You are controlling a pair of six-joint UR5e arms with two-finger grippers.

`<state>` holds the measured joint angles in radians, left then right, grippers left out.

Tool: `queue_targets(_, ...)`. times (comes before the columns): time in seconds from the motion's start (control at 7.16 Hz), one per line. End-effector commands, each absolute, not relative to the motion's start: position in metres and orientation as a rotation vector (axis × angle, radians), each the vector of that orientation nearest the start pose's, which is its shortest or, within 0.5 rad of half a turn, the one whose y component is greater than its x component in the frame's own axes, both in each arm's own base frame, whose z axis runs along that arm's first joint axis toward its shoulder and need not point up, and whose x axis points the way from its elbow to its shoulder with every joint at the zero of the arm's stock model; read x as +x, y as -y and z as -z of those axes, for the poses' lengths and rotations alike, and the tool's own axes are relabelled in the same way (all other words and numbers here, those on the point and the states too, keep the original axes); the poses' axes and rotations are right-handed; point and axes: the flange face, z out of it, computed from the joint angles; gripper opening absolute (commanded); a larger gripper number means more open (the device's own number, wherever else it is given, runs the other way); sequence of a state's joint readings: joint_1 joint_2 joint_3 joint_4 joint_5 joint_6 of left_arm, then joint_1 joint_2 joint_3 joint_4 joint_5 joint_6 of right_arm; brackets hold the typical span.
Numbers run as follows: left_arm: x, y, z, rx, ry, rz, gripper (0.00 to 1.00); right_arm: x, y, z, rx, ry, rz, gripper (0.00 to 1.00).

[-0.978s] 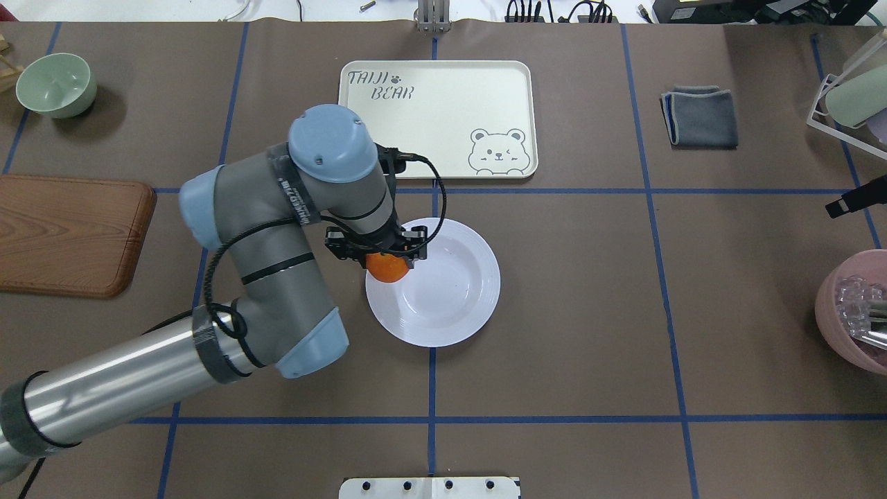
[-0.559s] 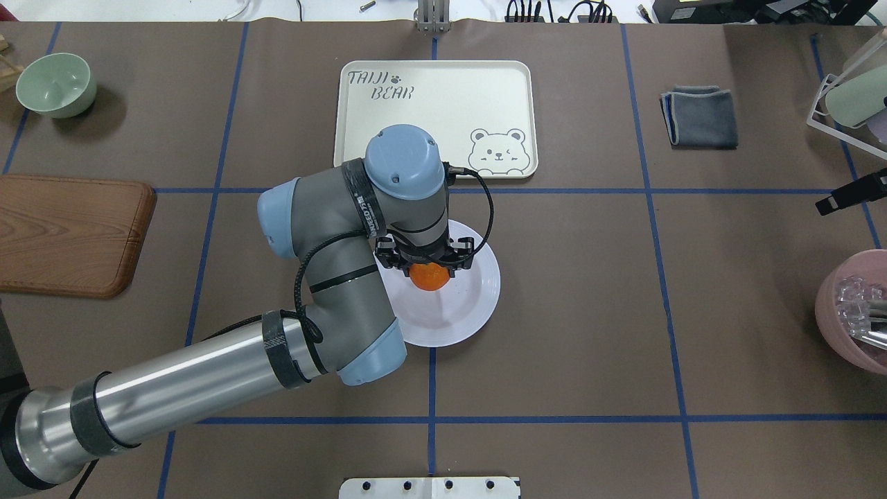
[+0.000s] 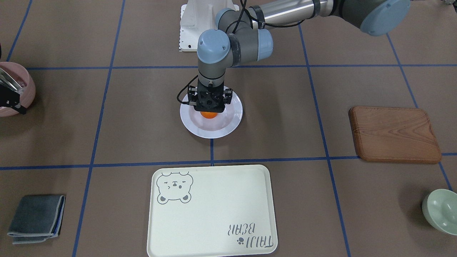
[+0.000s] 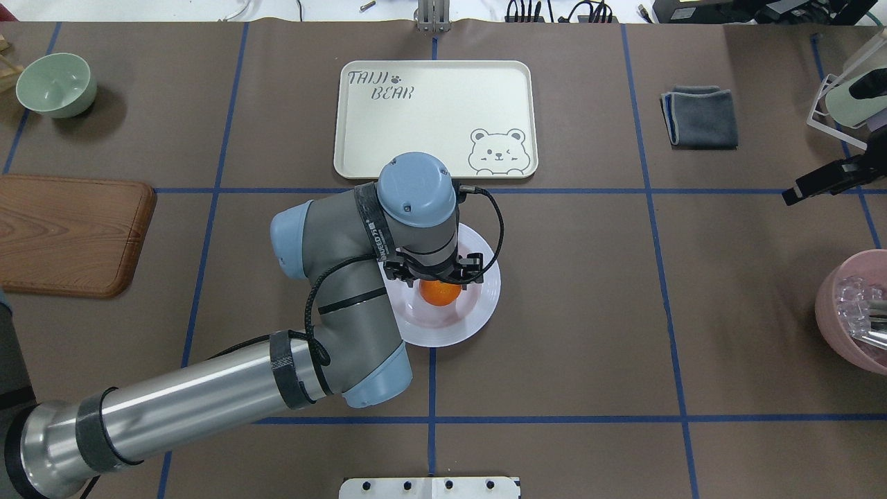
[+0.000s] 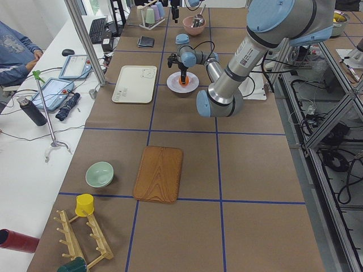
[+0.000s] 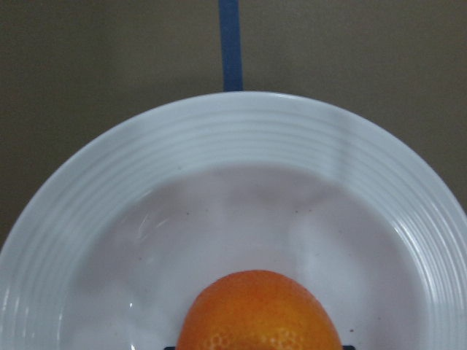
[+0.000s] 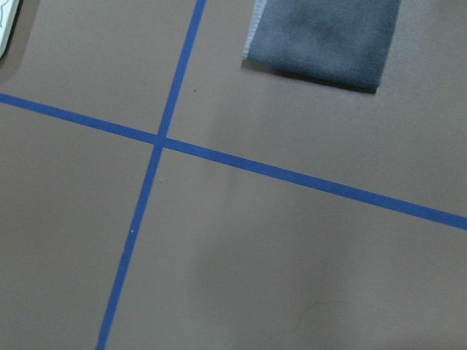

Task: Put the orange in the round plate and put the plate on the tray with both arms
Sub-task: 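Carry the orange with the left gripper and lower it onto the white plate, then open the left gripper and withdraw it while the right gripper reaches to the plate rim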

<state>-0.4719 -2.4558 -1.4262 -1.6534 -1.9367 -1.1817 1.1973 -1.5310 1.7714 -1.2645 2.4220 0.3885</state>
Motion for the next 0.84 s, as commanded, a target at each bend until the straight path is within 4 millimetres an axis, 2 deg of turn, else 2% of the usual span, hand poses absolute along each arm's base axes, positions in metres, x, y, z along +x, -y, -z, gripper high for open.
queue_targets(0.0,0.591,0.432,-0.172,0.051,-0.904,-0.056,0.98,-0.181,0.512,-0.460,0.131,0.993,0.189,1.00)
queue_targets(0.14,0.574,0.448,-0.173,0.063,-0.908,-0.036,0.98,-0.213,0.514,-0.438,0.121,1.016,0.206,1.00)
queue_targets(0.28,0.536,0.448,-0.199,0.071,-0.913,-0.020,0.98,-0.258,0.508,-0.409,0.118,1.049,0.188,1.00)
queue_targets(0.42,0.485,0.453,-0.228,0.078,-0.921,-0.060,0.98,-0.313,0.491,-0.387,0.135,1.070,0.135,1.00)
queue_targets(0.56,0.439,0.477,-0.250,0.085,-0.927,-0.114,0.98,-0.361,0.462,-0.376,0.138,1.106,0.067,1.00)
queue_targets(0.7,0.398,0.494,-0.278,0.079,-0.925,-0.119,0.98,-0.396,0.445,-0.361,0.117,1.174,0.016,1.00)
